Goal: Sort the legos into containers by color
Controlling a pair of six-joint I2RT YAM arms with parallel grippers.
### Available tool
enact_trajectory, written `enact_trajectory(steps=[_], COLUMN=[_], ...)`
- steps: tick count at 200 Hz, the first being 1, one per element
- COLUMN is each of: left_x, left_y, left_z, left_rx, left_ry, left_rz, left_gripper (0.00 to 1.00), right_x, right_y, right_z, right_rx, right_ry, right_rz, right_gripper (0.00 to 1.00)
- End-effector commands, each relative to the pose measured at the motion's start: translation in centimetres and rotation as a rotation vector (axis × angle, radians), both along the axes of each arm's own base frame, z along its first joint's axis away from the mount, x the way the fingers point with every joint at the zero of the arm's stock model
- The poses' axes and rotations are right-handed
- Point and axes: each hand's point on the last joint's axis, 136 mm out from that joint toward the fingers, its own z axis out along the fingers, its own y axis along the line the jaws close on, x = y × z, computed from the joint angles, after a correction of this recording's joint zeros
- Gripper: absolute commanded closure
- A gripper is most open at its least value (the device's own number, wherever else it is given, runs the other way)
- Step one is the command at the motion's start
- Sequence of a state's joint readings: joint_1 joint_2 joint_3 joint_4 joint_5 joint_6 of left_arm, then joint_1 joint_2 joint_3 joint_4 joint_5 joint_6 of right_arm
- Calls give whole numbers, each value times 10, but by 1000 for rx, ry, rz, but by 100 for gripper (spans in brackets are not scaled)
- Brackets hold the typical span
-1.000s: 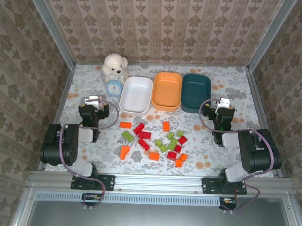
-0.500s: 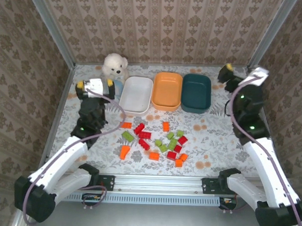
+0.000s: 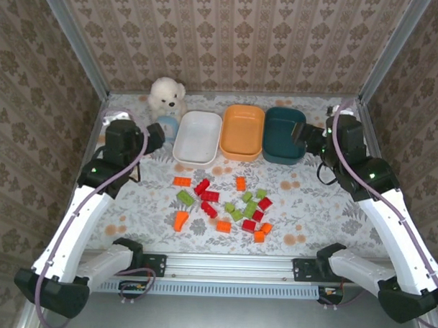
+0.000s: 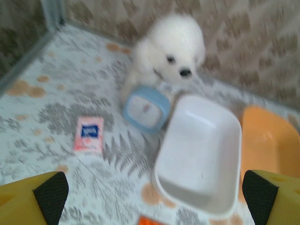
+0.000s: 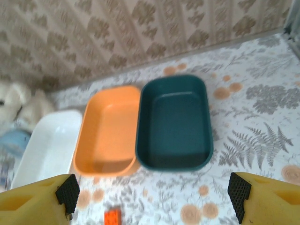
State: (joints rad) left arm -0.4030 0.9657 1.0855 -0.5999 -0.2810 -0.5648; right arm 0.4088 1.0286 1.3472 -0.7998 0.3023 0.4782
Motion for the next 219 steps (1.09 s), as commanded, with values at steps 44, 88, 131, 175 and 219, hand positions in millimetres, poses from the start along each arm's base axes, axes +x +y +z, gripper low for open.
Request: enact_trajectory(steps=[44, 88, 131, 175, 219], left_x=[-54, -79, -95, -110, -118], left_y=[-75, -102, -104, -95, -85], left_z=[-47, -78, -98, -107, -104], left_rx=[63, 134, 106, 62, 62], left_ry=[181, 243, 283, 292, 288], left_rz=[-305, -400, -415, -425, -429], left_gripper=[0, 0, 0, 0, 0], right_x=[-54, -96, -140, -157, -157], right_y=[42, 59, 70, 74, 83], right_z=[-80, -134, -200, -241, -279], right_rx=[-138, -138, -74, 21, 74], right_ry=[372, 595, 837, 907, 943], right_rz=[148, 201, 244, 205, 181], right_gripper=[18, 23, 27, 29, 33])
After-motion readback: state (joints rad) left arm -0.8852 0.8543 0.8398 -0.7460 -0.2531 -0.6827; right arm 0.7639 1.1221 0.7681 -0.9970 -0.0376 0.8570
